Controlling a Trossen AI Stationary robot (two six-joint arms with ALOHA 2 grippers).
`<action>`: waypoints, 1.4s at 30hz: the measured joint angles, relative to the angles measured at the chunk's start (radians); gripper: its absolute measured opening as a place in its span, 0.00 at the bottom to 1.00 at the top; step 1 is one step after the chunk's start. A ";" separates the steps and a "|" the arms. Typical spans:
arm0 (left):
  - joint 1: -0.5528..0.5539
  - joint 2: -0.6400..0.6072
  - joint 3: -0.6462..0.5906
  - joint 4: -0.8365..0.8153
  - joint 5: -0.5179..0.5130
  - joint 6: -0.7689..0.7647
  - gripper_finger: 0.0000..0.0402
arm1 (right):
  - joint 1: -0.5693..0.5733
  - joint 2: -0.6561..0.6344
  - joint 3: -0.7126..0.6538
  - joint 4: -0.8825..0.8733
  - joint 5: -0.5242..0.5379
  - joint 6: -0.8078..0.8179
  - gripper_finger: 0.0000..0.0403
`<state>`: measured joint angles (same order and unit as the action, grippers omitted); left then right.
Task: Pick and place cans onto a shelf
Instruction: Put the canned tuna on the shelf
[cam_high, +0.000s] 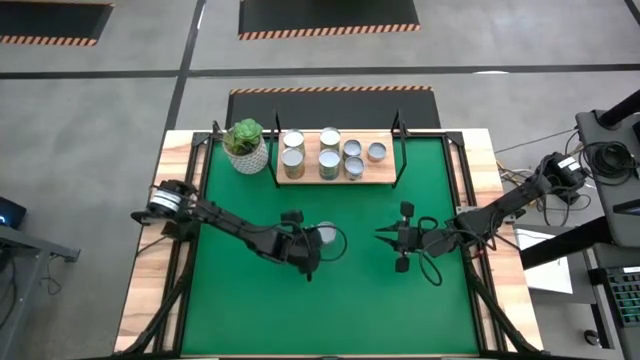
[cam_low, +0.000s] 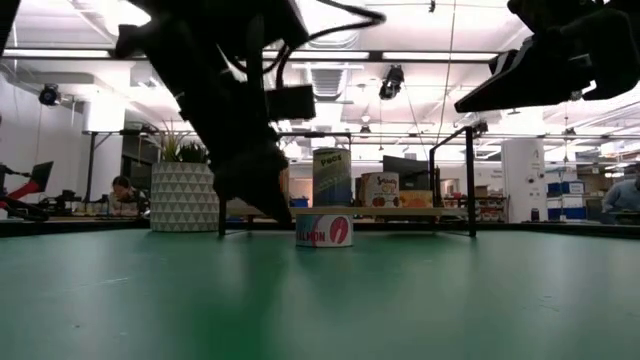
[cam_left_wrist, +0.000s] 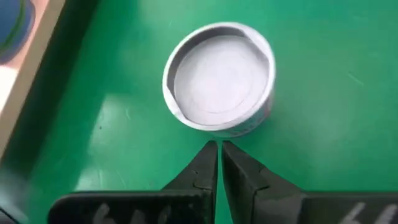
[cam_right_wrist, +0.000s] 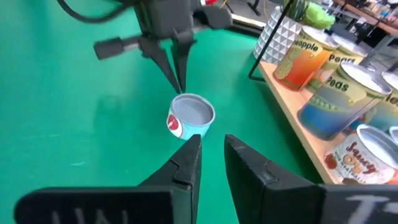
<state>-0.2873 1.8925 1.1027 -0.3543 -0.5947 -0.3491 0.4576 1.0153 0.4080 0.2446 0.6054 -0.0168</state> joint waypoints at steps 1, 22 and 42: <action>0.009 0.001 -0.007 0.013 0.001 -0.003 0.01 | 0.000 0.000 0.004 0.000 0.000 -0.005 0.14; 0.004 0.001 -0.004 0.189 0.089 0.129 0.00 | 0.000 0.022 0.221 -0.451 -0.004 0.249 0.12; 0.059 0.034 -0.032 0.260 0.080 0.236 0.00 | -0.185 0.395 0.324 -0.363 -0.201 0.323 0.77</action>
<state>-0.2282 1.9261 1.0706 -0.0944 -0.5145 -0.1132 0.2729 1.4107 0.7324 -0.1181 0.4044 0.3060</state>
